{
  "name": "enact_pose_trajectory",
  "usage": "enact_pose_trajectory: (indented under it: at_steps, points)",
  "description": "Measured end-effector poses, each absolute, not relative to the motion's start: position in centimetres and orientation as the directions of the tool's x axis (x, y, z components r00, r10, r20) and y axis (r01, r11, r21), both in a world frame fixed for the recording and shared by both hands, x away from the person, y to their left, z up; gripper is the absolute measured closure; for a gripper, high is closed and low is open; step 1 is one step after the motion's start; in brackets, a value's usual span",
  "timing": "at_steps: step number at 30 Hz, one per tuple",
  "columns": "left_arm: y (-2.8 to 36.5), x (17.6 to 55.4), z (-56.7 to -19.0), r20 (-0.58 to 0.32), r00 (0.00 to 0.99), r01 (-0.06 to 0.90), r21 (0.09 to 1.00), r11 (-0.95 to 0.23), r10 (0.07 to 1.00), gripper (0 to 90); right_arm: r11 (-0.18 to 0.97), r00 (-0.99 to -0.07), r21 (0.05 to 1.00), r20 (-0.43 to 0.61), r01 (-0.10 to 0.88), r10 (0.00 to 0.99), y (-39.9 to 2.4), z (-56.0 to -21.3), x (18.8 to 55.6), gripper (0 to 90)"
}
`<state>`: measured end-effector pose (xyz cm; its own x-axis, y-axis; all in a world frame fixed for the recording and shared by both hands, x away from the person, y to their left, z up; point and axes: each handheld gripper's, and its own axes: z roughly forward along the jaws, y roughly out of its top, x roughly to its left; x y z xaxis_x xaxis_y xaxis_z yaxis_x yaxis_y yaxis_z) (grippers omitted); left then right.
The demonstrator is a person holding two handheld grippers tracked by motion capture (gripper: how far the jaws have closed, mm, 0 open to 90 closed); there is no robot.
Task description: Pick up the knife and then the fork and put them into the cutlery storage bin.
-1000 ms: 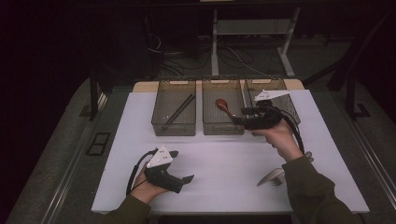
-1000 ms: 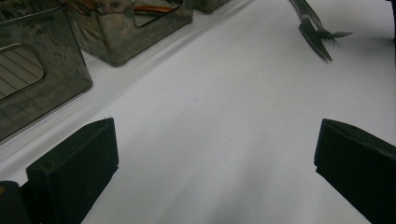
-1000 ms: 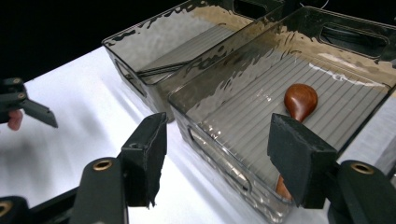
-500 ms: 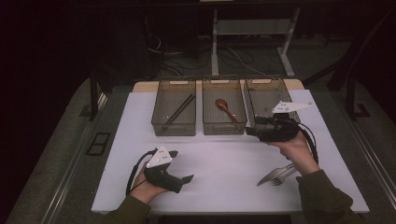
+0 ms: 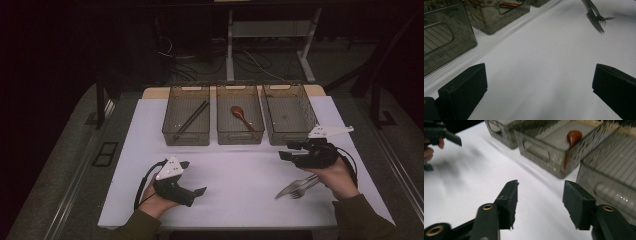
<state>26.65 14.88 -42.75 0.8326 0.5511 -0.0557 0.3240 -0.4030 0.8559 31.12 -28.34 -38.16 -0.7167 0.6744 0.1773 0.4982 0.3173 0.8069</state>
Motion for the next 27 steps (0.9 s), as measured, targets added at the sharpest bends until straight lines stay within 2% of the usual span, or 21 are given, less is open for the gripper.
enact_pose_trajectory:
  at_steps: [10,16,21,27]
  points:
    - [14.9,26.6,-42.7,-0.054,0.833,0.324,0.854,-0.407,0.551,0.0,0.391,-0.717,0.752,0.152,0.531,0.681,-29.4,-40.3,28.9,73.6]
    - [14.8,26.6,-42.7,-0.054,0.833,0.323,0.855,-0.406,0.55,0.0,0.427,-0.719,0.716,0.149,0.552,0.679,-30.1,-41.6,27.6,85.5]
    - [14.8,26.6,-42.7,-0.053,0.833,0.323,0.855,-0.406,0.55,0.0,0.445,-0.711,0.691,0.143,0.57,0.688,-31.3,-42.4,26.7,89.6]
    - [14.8,26.5,-42.7,-0.05,0.833,0.321,0.855,-0.408,0.551,0.0,0.45,-0.7,0.67,0.147,0.59,0.699,-32.1,-43.2,25.9,89.9]
